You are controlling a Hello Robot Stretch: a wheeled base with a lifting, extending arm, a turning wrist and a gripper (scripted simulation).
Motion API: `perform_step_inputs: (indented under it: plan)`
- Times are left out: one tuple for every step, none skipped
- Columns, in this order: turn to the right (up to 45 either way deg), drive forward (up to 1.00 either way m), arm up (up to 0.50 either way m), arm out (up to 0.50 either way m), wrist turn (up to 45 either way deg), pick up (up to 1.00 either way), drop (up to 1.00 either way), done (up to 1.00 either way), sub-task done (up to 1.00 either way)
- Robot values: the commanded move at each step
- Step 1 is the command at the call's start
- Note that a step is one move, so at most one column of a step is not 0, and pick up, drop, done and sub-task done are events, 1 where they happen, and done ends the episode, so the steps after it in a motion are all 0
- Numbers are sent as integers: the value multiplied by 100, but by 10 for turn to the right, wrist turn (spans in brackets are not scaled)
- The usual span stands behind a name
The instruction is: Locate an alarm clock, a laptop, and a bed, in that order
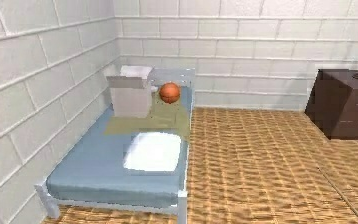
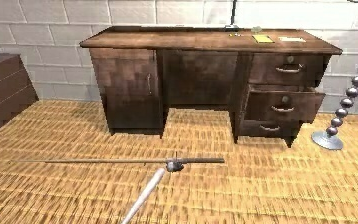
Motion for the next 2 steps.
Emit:
perform_step_inputs:
  plan:
    - [-90, 0, 0, 0, 0, 0, 0, 0, 0]
    - [0, 0, 0, 0, 0, 0, 0, 100, 0]
